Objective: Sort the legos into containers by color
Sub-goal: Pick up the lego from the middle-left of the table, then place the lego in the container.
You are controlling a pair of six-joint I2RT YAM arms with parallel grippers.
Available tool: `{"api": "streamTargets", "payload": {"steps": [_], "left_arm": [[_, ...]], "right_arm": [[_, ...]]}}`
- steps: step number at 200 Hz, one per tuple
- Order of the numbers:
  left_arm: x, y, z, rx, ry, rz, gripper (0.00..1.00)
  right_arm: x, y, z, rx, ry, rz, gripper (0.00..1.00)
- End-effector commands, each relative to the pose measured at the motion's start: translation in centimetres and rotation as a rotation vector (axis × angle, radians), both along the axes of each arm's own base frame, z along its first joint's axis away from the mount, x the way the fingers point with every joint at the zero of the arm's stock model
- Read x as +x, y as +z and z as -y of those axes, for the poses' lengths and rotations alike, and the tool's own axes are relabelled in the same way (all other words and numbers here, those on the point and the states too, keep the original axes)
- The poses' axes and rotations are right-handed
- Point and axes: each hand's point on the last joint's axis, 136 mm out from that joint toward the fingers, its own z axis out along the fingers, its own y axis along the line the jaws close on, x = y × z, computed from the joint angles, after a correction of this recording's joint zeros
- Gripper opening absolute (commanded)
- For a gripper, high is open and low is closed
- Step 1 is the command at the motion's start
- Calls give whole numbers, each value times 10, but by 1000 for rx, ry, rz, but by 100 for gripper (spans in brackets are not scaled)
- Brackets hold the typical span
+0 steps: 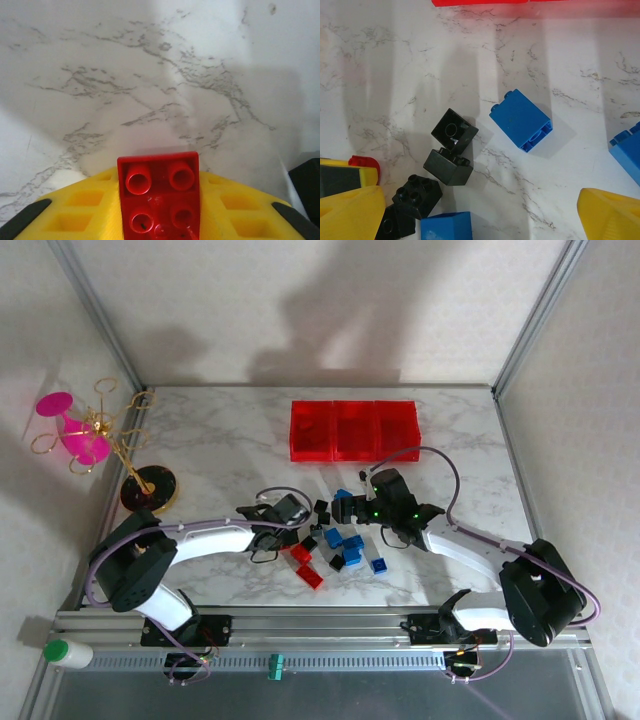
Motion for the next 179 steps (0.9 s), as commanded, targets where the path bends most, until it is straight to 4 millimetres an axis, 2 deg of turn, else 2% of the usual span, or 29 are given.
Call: {"api": "streamTargets", "payload": {"steps": [1,28,51,80,104,124,145,179], "left_arm": [[20,32,2,8,7,101,23],[40,61,0,17,6,173,21],[65,91,-3,40,19,247,21],[103,130,-2,13,34,348,21],[137,154,2,0,44,411,20],[165,164,10,-15,46,445,20],[192,163,21,-17,34,463,19],[236,146,34,26,27,469,19]], "right_arm": [[7,13,-5,49,-18,10,99],[11,22,-2,77,-39,11,99],[18,28,4,92,-70,11,99],[27,33,13,128,-117,4,99],[35,38,18,135,-141,22,99],[42,46,20,146,-157,54,99],[48,53,22,165,-172,79,99],[58,57,24,186,-192,90,99]]}}
